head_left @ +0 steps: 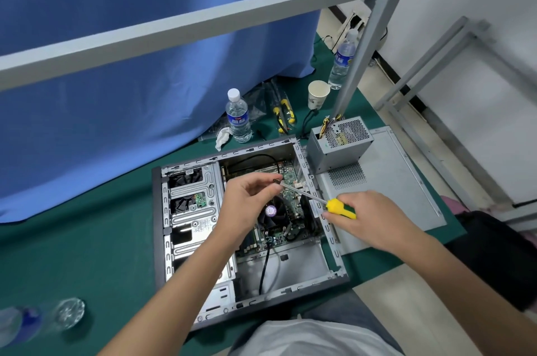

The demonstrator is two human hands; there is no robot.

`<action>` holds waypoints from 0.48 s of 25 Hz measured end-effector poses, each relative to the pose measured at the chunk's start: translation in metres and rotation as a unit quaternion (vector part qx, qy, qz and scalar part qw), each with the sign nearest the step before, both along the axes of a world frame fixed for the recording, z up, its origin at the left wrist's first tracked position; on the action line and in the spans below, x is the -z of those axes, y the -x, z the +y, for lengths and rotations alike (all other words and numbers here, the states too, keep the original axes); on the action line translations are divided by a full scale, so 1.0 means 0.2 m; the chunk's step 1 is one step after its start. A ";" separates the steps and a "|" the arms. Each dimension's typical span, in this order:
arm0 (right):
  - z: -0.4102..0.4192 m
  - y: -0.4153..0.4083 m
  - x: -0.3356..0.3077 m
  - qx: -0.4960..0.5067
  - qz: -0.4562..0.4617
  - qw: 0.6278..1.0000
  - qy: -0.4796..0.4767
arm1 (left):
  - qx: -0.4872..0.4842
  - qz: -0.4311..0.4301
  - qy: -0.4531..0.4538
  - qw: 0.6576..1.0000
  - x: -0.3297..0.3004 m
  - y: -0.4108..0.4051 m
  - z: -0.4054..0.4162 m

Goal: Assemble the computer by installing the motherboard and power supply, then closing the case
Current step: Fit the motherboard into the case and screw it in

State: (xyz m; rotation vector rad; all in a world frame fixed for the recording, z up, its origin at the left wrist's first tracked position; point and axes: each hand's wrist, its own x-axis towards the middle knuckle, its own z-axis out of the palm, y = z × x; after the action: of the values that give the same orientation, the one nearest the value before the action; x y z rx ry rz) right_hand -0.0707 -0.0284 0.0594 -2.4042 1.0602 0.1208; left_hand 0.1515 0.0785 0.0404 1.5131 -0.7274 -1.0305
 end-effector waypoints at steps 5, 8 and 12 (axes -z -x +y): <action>-0.04 0.01 0.01 -0.001 0.006 1.000 0.018 | 0.011 -0.003 0.007 1.000 0.03 0.00 -0.03; -0.06 0.02 0.02 0.003 0.009 1.000 0.021 | 0.004 0.015 0.010 1.000 0.05 -0.01 -0.05; -0.08 0.03 0.03 -0.008 0.039 0.998 0.043 | 0.015 0.002 -0.001 1.000 0.07 0.00 -0.07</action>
State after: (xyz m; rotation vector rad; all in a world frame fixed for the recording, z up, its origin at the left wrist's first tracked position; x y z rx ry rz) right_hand -0.0768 -0.0451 0.0541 -2.5043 1.1024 0.1791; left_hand 0.1520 0.0643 0.0266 1.5056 -0.7483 -1.0561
